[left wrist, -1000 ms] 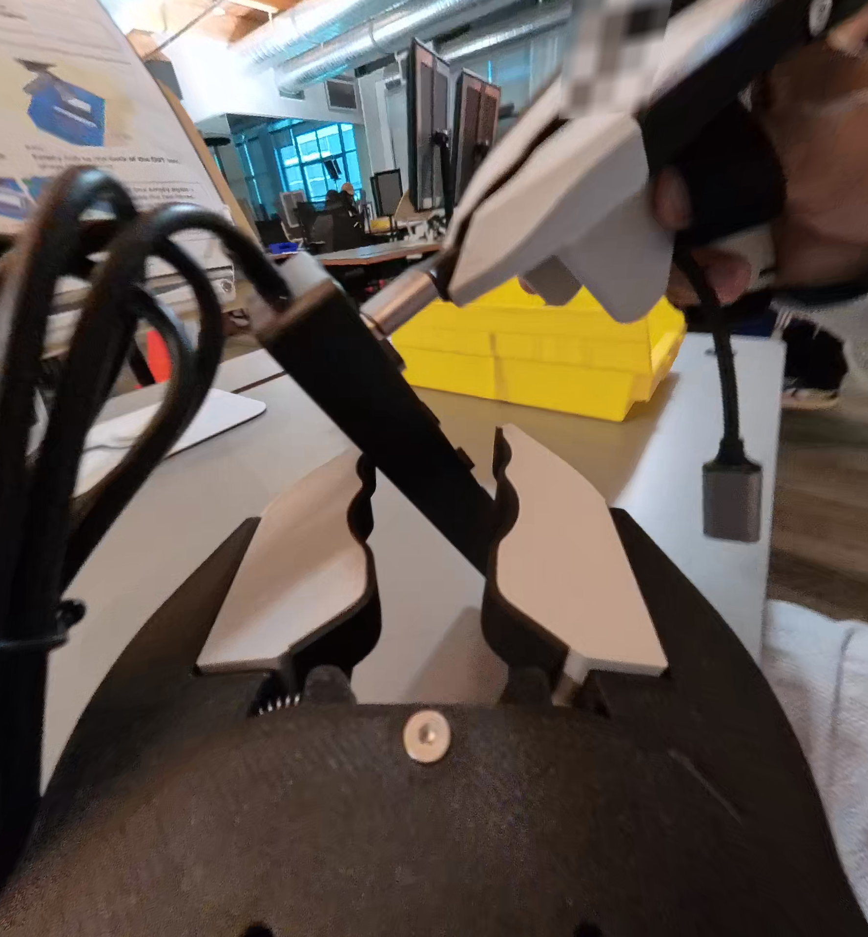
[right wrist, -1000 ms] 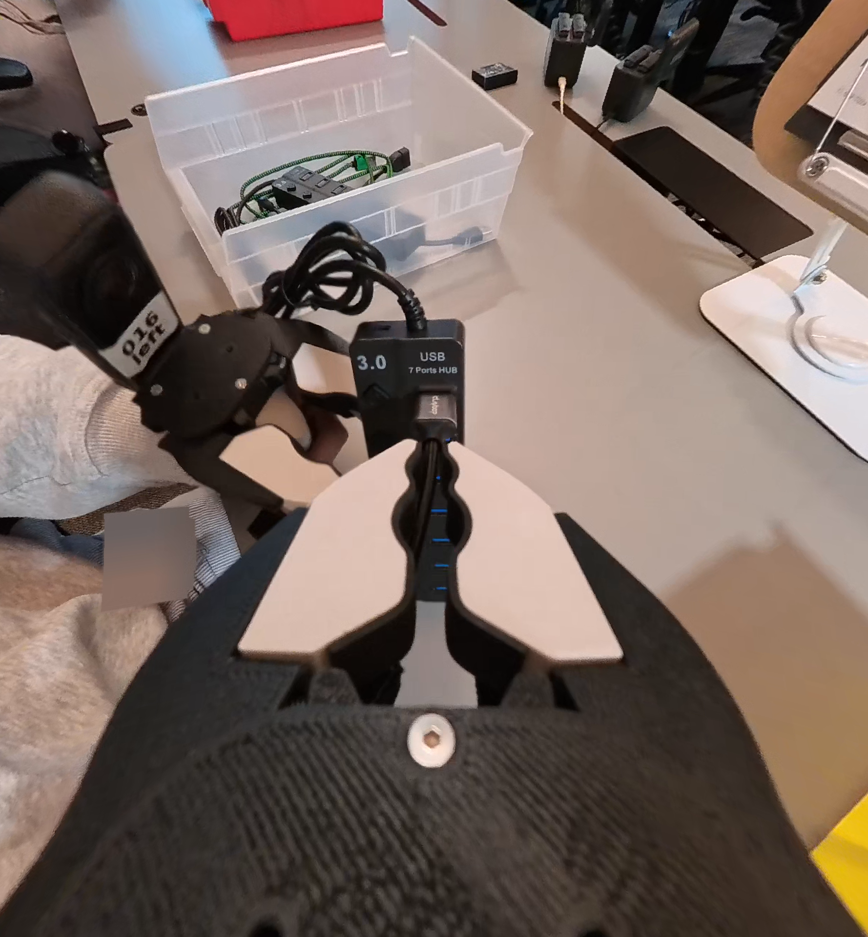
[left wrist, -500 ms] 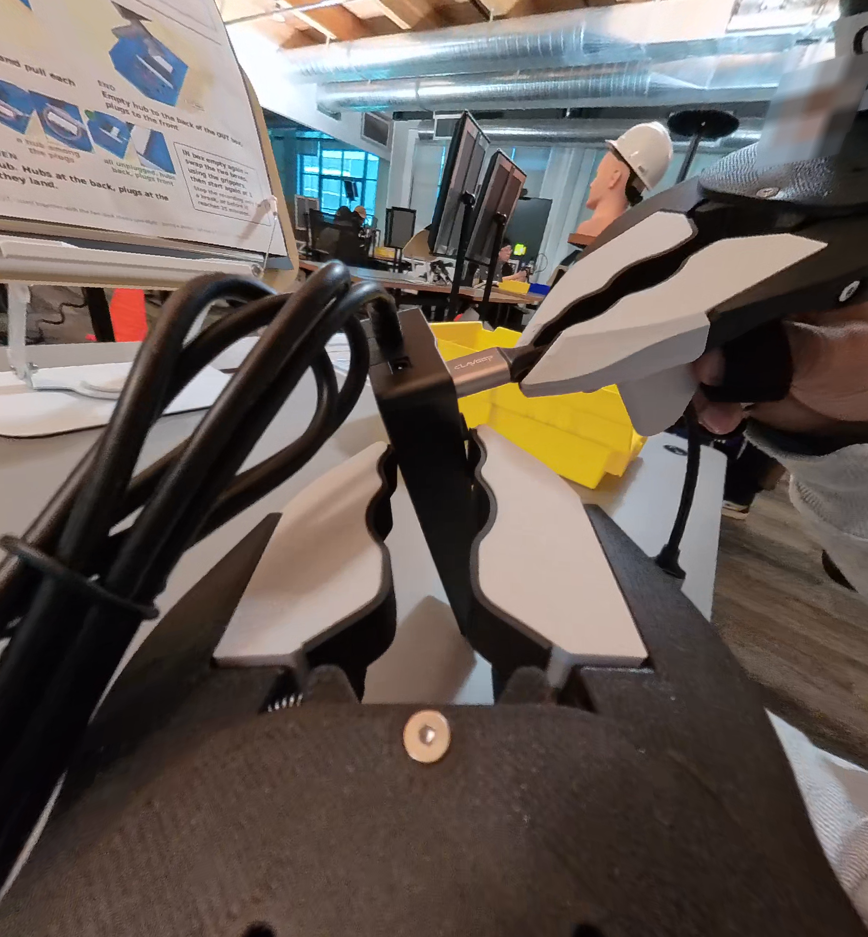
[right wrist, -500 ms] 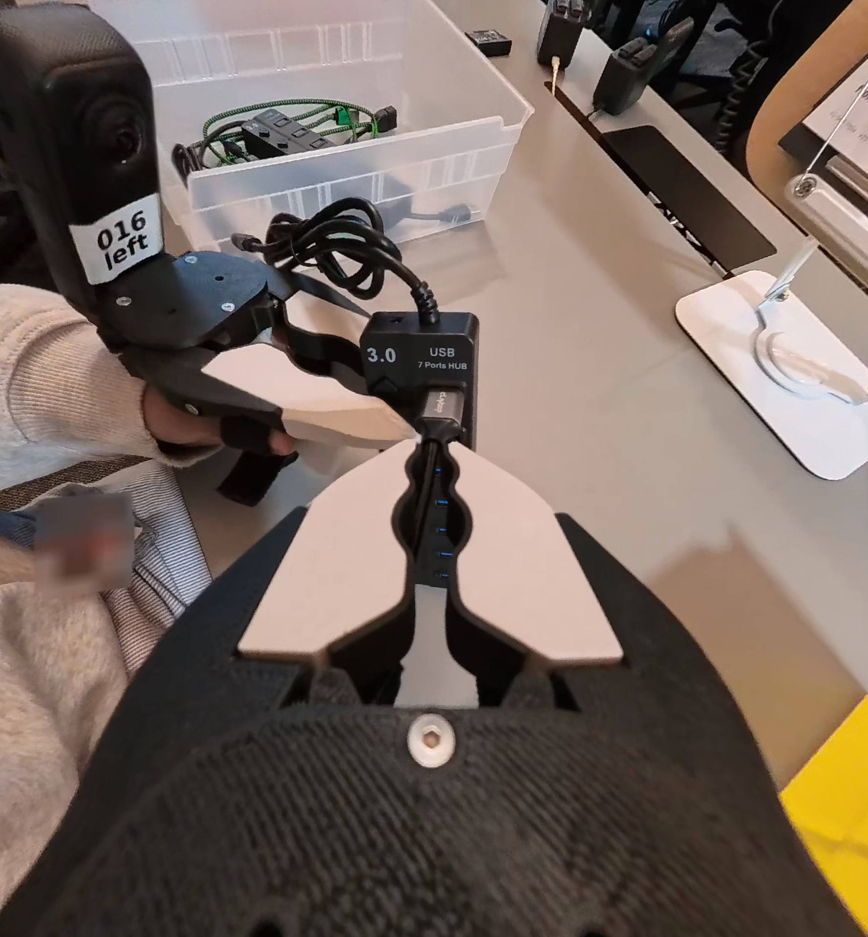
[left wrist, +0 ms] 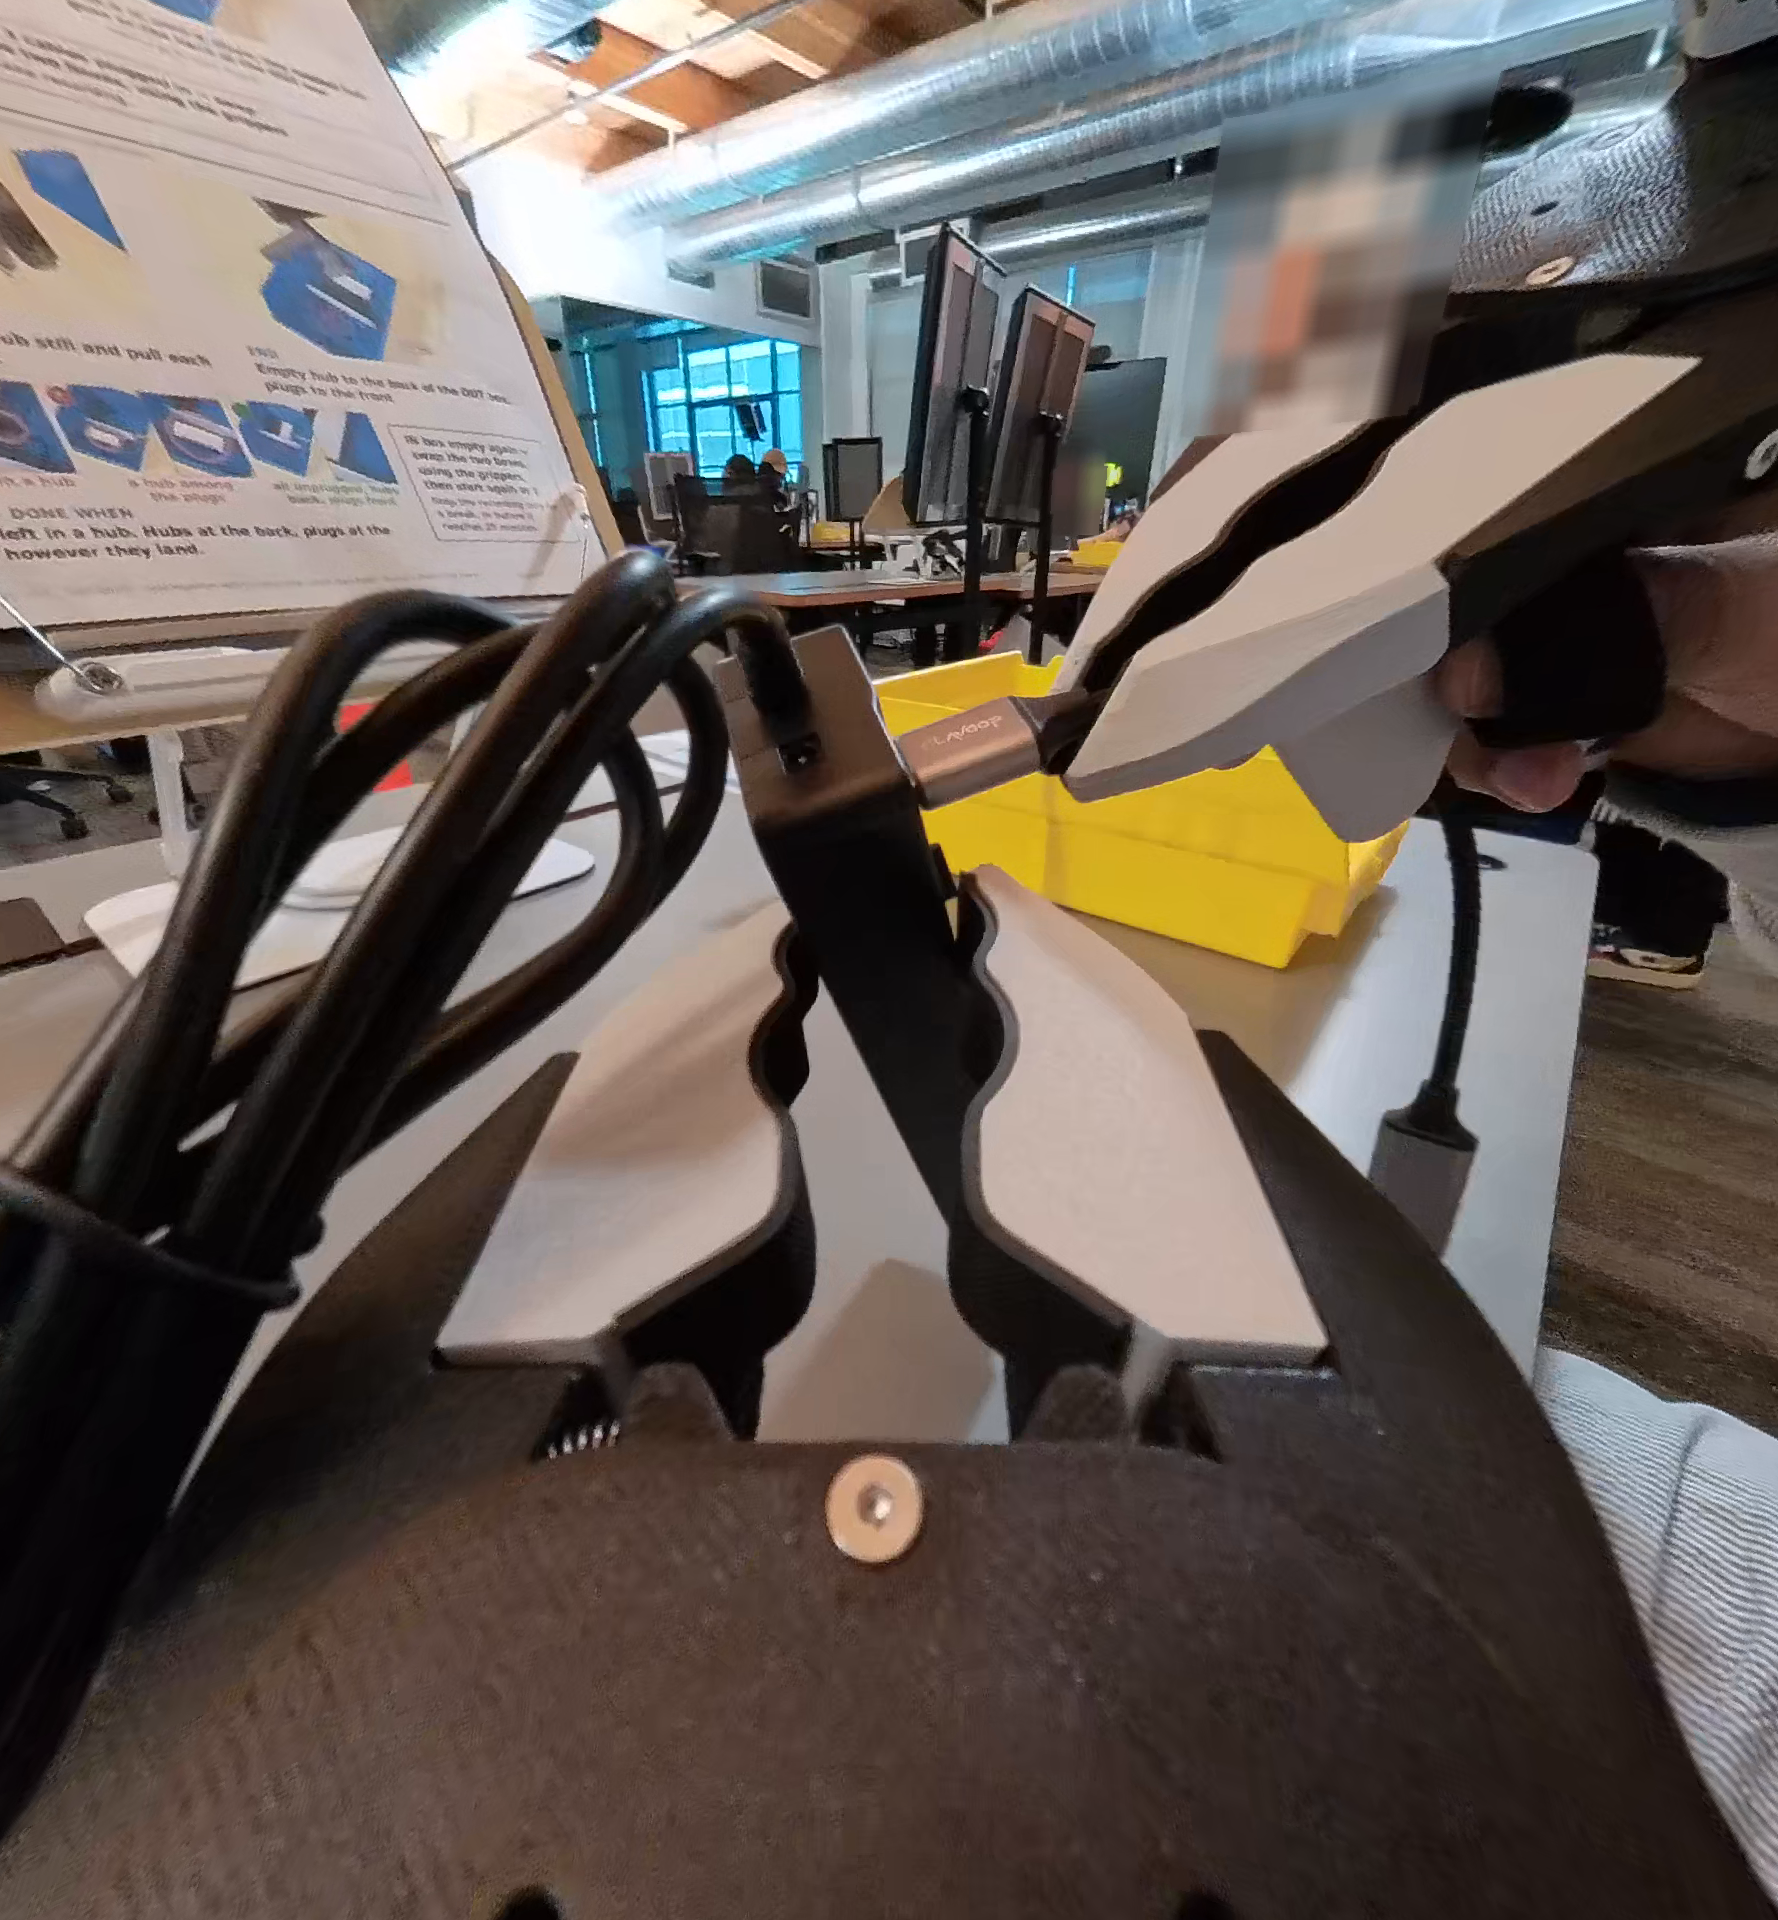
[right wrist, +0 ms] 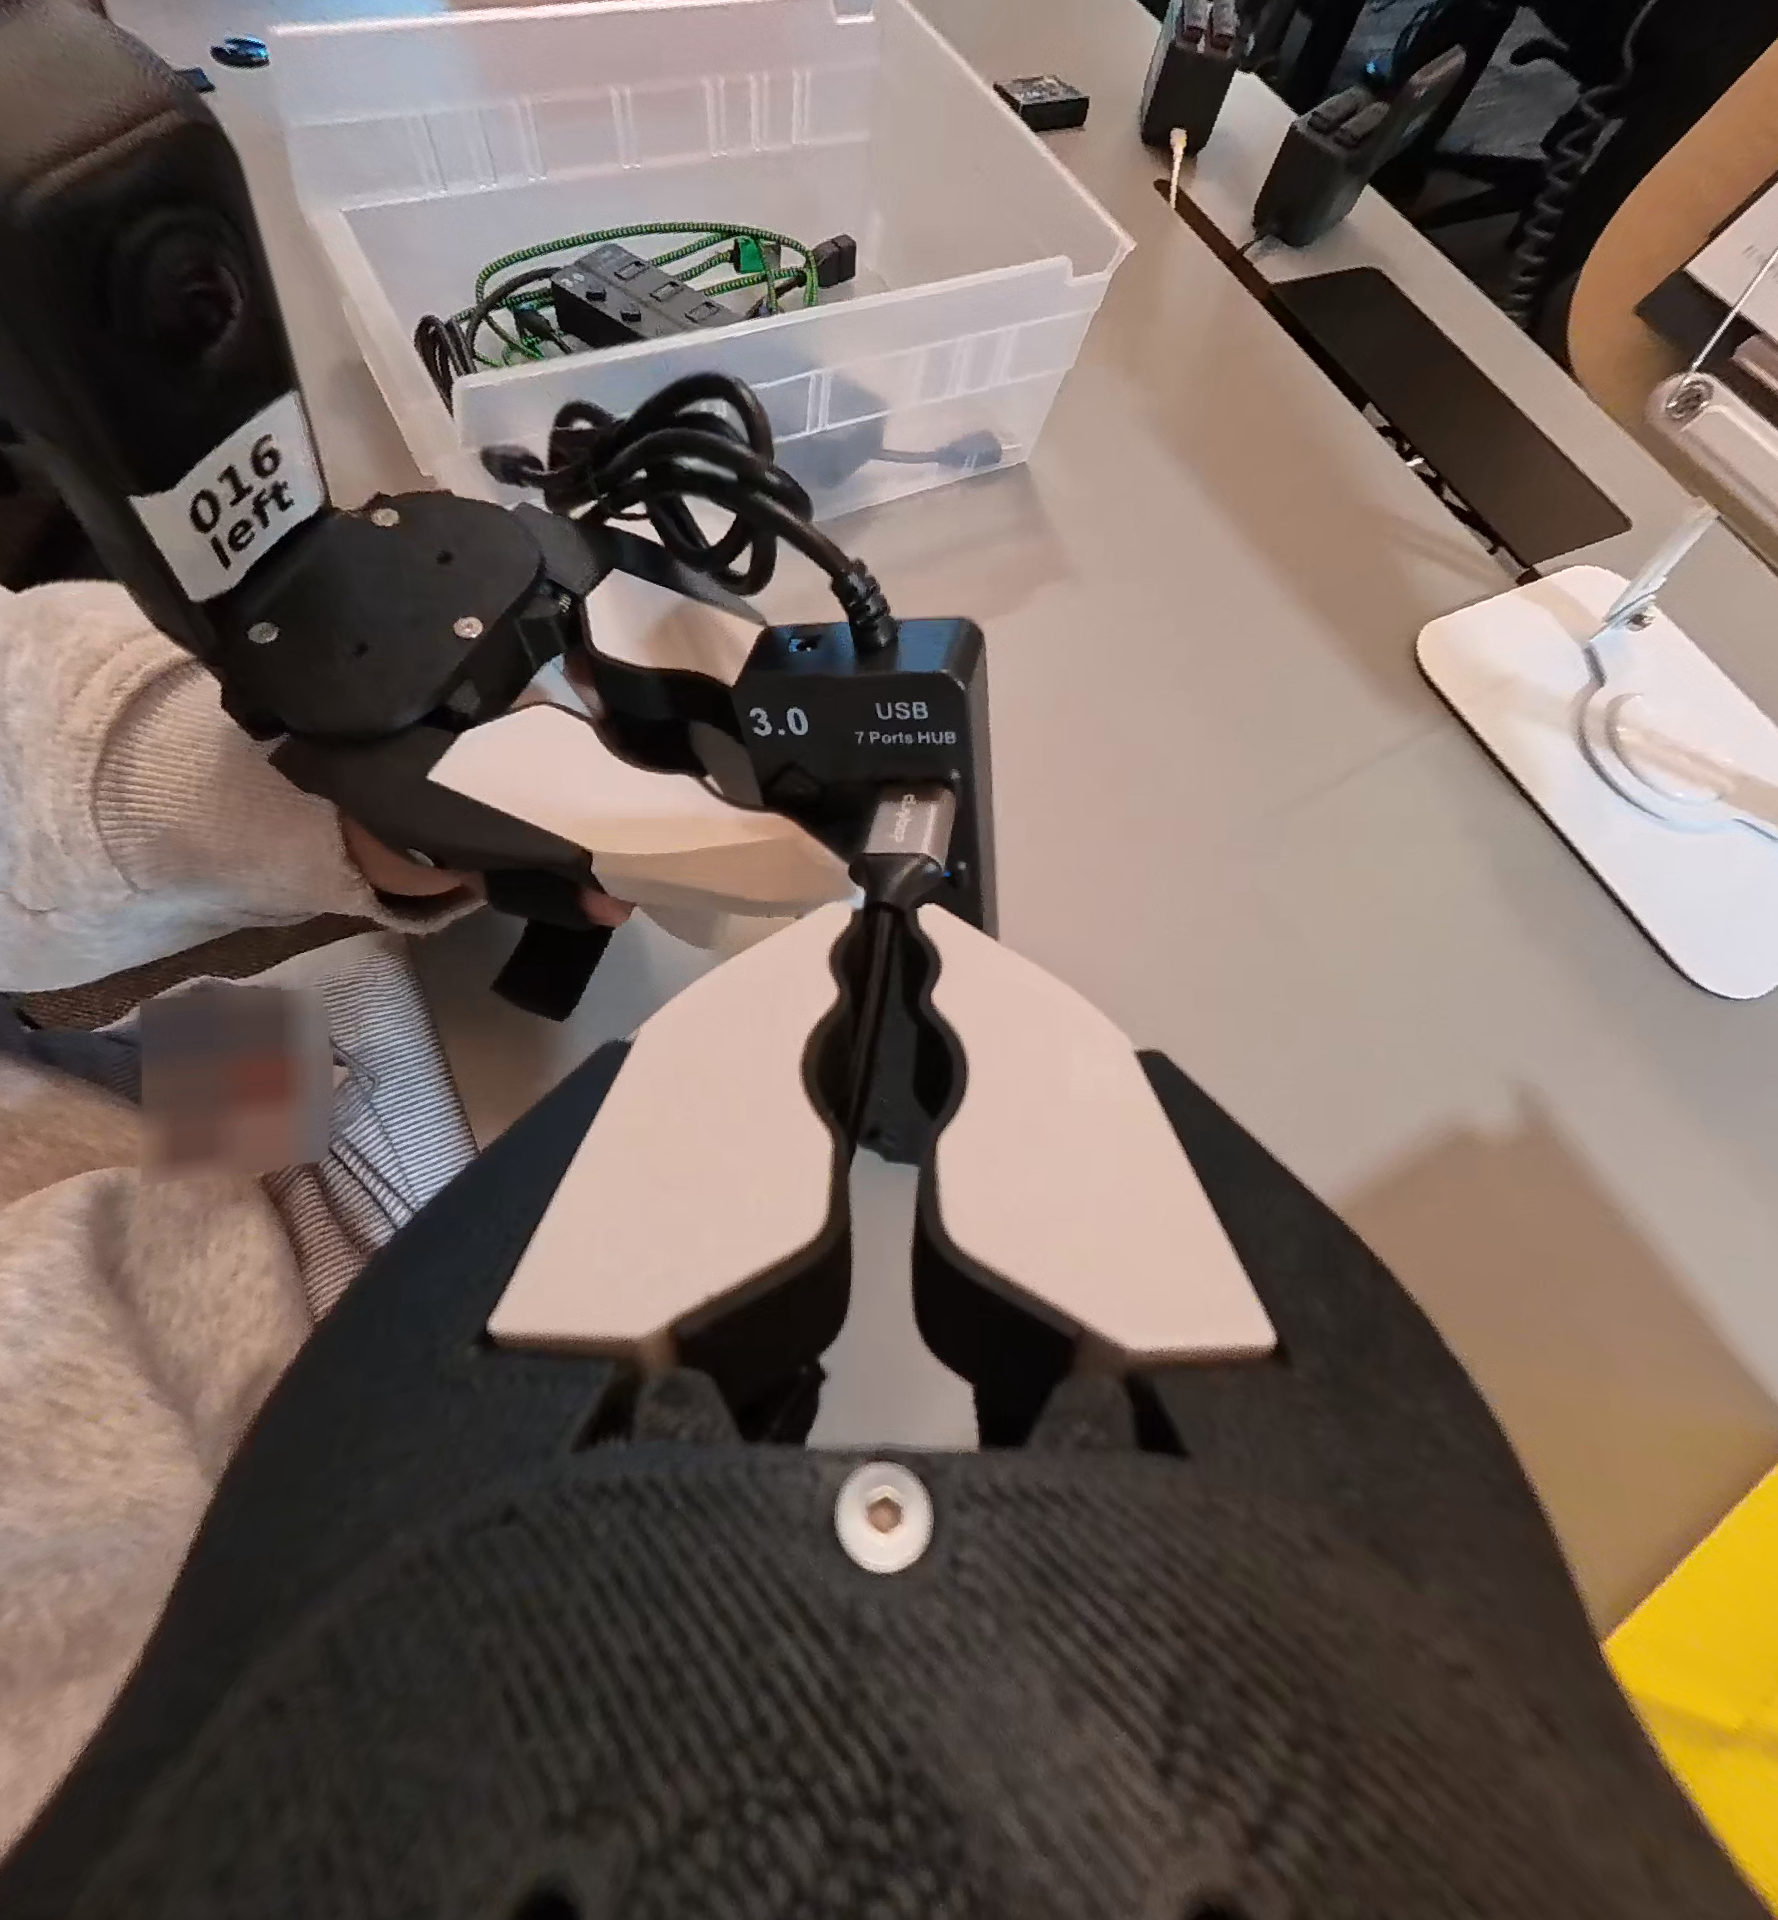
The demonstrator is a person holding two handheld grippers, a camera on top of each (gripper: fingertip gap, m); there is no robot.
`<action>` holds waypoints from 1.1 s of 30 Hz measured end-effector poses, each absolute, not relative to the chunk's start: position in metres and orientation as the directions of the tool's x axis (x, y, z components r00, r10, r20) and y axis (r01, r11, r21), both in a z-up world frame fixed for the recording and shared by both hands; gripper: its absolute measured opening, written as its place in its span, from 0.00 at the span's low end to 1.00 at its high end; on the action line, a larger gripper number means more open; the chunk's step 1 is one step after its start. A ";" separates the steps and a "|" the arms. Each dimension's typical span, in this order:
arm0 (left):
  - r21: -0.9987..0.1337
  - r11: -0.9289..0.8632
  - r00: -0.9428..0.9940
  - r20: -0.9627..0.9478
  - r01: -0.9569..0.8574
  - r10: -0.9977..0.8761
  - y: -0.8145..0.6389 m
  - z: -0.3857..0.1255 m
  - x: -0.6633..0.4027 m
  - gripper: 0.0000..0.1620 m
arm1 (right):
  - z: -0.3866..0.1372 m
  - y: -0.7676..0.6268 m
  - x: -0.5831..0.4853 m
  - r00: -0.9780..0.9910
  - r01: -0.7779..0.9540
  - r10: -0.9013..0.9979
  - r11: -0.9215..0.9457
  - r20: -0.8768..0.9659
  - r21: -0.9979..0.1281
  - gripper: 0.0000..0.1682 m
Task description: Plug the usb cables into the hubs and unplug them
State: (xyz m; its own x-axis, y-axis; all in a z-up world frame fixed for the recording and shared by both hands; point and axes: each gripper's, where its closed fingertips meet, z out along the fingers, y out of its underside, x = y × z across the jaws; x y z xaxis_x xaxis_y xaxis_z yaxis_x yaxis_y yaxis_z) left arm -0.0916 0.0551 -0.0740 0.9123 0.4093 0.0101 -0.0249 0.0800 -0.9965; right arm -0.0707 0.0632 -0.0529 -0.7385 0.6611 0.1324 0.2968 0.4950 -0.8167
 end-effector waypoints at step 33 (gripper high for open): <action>-0.978 0.139 0.882 0.203 0.159 0.424 0.024 -0.093 -0.089 0.18 | -0.044 0.021 -0.078 -0.805 0.254 0.586 0.483 0.094 -0.838 0.04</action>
